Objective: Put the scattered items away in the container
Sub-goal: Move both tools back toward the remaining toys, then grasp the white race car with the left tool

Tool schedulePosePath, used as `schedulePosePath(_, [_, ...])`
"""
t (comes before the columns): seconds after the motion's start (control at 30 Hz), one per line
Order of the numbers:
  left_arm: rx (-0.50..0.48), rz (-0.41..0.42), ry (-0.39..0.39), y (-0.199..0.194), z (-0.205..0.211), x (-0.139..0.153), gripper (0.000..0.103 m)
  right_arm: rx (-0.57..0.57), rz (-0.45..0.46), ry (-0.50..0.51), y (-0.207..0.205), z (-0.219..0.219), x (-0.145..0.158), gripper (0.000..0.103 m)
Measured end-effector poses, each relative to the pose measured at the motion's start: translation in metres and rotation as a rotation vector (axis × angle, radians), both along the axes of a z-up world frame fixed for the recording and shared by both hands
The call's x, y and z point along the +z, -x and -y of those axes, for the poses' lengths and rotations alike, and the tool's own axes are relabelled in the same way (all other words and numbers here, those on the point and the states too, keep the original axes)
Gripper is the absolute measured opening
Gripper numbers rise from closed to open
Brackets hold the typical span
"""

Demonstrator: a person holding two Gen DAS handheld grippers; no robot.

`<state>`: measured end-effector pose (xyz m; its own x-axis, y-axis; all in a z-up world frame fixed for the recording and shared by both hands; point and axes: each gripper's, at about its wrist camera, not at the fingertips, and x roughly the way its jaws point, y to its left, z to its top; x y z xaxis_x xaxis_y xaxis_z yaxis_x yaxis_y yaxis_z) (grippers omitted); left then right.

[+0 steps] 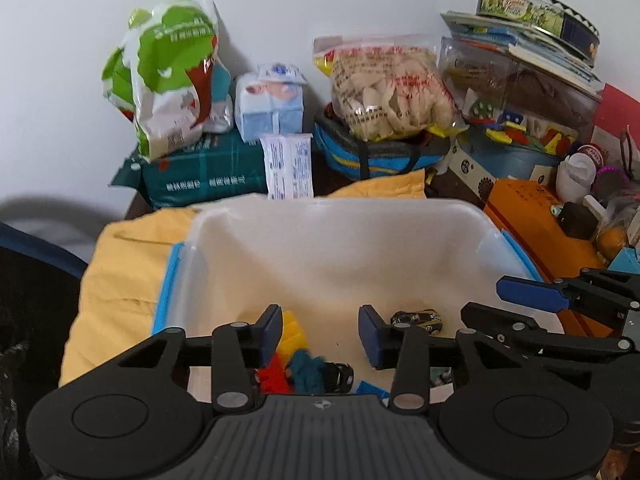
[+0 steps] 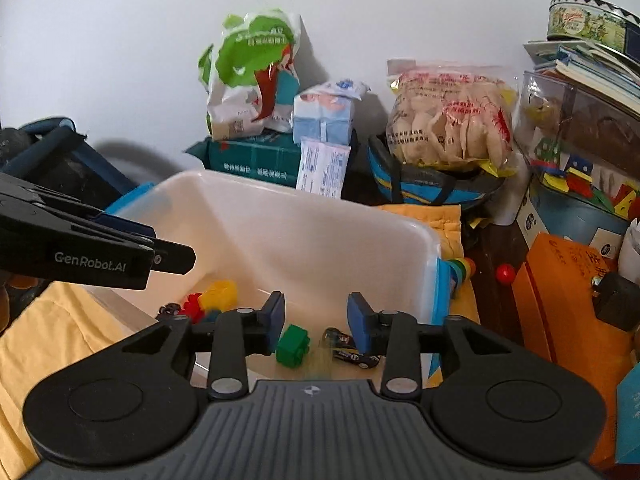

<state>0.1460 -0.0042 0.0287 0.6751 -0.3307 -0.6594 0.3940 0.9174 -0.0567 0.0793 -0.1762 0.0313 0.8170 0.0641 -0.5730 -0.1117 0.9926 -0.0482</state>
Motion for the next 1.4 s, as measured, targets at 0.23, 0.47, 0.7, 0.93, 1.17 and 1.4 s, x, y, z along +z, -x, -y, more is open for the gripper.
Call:
schedulePosePath(0.23, [0.018,0.05,0.04,0.046,-0.022,0.021,0.062,0.049,0.073,-0.04,0.04,0.004,0.017,0.048])
schedulePosePath(0.47, [0.043,-0.01,-0.062,0.089,-0.031,-0.013,0.062,0.078,-0.033,-0.051,0.088,0.002,-0.016,0.049])
schedulePosePath(0.7, [0.058,-0.099,-0.067,0.108,-0.029,-0.038,0.062,0.121,-0.087,-0.067,0.103,-0.004,-0.028,0.053])
schedulePosePath(0.93, [0.07,-0.117,-0.077,0.115,-0.03,-0.046,0.062,0.175,-0.1,-0.051,0.11,-0.015,-0.033,0.055])
schedulePosePath(1.17, [0.095,-0.179,-0.092,0.111,-0.036,-0.067,0.062,0.176,-0.132,-0.021,0.116,-0.016,-0.041,0.049])
schedulePosePath(1.4, [0.092,-0.266,-0.03,0.1,-0.045,-0.087,0.062,0.158,-0.206,-0.002,0.117,-0.017,-0.062,0.044])
